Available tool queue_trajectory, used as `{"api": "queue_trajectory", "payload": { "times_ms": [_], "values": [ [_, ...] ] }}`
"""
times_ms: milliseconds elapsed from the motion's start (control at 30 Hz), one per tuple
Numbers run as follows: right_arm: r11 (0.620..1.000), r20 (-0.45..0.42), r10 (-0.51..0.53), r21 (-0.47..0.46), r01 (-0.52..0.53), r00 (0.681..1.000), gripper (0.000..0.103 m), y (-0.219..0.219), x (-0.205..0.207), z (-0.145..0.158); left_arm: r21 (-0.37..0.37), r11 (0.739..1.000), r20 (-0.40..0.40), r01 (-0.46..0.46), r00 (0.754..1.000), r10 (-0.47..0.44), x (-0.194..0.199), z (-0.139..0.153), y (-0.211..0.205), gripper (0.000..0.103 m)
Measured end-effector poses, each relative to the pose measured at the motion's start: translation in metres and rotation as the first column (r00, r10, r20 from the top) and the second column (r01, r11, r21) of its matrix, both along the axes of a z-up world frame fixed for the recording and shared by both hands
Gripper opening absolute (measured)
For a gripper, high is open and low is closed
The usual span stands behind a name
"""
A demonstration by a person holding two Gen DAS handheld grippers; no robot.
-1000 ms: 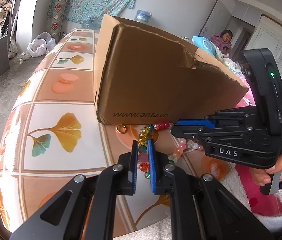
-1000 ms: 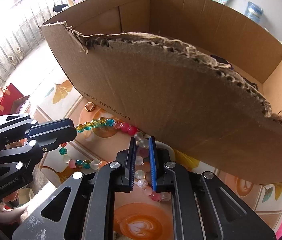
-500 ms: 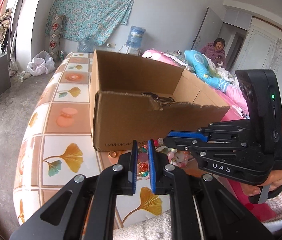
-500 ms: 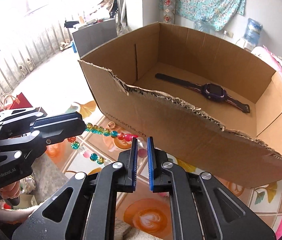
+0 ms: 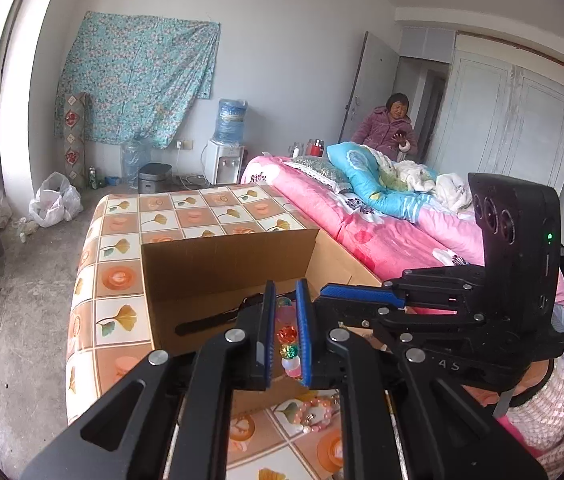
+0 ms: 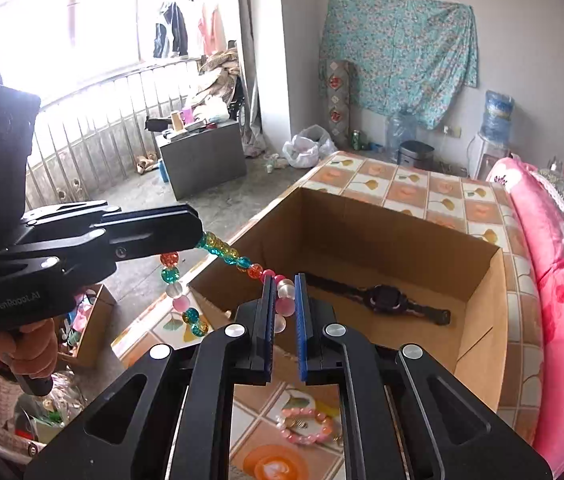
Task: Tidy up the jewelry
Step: 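Lift the bracelet into the box and open the left gripper, then withdraw the left gripper from the box toward the pink bead bracelet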
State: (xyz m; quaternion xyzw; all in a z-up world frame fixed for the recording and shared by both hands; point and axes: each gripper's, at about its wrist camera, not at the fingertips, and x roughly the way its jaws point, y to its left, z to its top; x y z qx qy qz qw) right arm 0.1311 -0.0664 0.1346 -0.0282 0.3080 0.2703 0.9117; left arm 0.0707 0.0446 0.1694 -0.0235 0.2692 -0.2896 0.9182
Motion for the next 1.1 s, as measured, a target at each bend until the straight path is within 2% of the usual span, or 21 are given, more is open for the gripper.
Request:
{"api": "queue_trajectory", "payload": {
  "times_ms": [133, 300, 433, 500, 567, 600, 633, 867, 967, 1100],
  "values": [
    [0.999, -0.182, 0.01, 0.037, -0.004, 0.983, 0.007, -0.011, 0.061, -0.021, 0.069, 0.998, -0.13, -0.012, 0.991, 0.021, 0.062, -0.018, -0.013, 0.009],
    [1.0, -0.41, 0.026, 0.021, -0.019, 0.912, 0.007, -0.005, 0.116, -0.062, 0.181, 0.983, -0.289, -0.006, 0.955, 0.059, 0.109, -0.064, -0.021, 0.01],
    [0.999, -0.519, 0.022, -0.017, -0.036, 0.855, 0.008, 0.009, 0.135, -0.091, 0.253, 0.967, -0.371, 0.016, 0.925, 0.082, 0.125, -0.091, -0.022, 0.01],
    [1.0, -0.543, 0.016, -0.011, -0.027, 0.84, 0.008, 0.012, 0.141, -0.098, 0.275, 0.961, -0.387, 0.012, 0.917, 0.099, 0.128, -0.098, -0.019, 0.014],
    [1.0, -0.549, 0.031, 0.02, -0.024, 0.835, 0.009, 0.011, 0.143, -0.098, 0.286, 0.958, -0.366, 0.001, 0.924, 0.108, 0.126, -0.097, -0.017, 0.018],
    [0.999, -0.544, 0.03, 0.031, -0.015, 0.839, 0.01, 0.01, 0.143, -0.097, 0.289, 0.957, -0.353, -0.011, 0.928, 0.117, 0.125, -0.096, -0.016, 0.025],
    [0.999, -0.534, 0.028, 0.036, -0.01, 0.845, 0.011, 0.008, 0.142, -0.094, 0.284, 0.958, -0.34, -0.022, 0.932, 0.122, 0.124, -0.091, -0.014, 0.028],
    [0.995, -0.464, 0.015, 0.093, 0.032, 0.886, 0.011, -0.014, 0.117, -0.071, 0.25, 0.965, -0.218, -0.077, 0.967, 0.133, 0.103, -0.059, -0.004, 0.029],
    [0.991, -0.386, 0.023, 0.132, 0.031, 0.922, 0.012, -0.03, 0.087, -0.048, 0.205, 0.974, -0.147, -0.098, 0.981, 0.129, 0.08, -0.043, 0.006, 0.034],
    [0.982, -0.237, 0.049, 0.187, -0.004, 0.97, 0.015, -0.058, 0.023, -0.021, 0.12, 0.986, -0.067, -0.12, 0.989, 0.129, 0.042, -0.03, 0.029, 0.04]
  ]
}}
